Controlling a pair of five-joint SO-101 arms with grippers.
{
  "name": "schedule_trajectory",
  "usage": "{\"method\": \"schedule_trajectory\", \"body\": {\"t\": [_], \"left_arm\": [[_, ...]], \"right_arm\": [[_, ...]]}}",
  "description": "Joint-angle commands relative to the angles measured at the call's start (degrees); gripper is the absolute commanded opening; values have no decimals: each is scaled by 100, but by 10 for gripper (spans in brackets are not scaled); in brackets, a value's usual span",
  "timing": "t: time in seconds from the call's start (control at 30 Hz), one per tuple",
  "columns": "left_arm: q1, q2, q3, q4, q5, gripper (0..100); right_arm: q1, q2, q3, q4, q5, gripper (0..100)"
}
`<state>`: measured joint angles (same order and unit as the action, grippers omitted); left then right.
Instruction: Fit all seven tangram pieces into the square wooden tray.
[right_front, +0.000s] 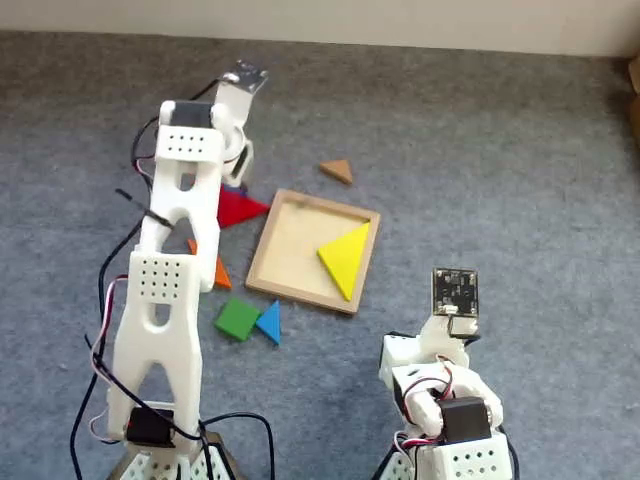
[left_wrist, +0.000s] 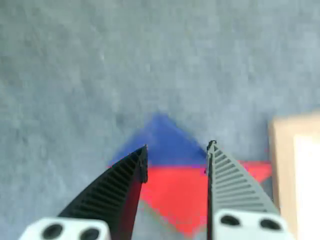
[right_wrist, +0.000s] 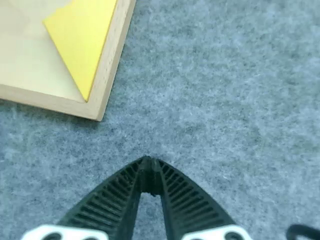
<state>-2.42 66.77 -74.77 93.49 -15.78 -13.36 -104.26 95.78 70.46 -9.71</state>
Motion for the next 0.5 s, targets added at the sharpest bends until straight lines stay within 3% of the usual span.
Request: {"method": "schedule_trajectory", "body": {"t": [0.0, 0.23, 0.47], "left_arm": [[-171, -110, -479, 853, -158, 199], [-497, -760, -426, 870, -246, 204], [-435, -2018, 1253, 853, -1609, 285]], "right_arm": [[101, -101, 673, -127, 44, 5], [101, -101, 673, -127, 44, 5], [101, -101, 673, -127, 44, 5]]}}
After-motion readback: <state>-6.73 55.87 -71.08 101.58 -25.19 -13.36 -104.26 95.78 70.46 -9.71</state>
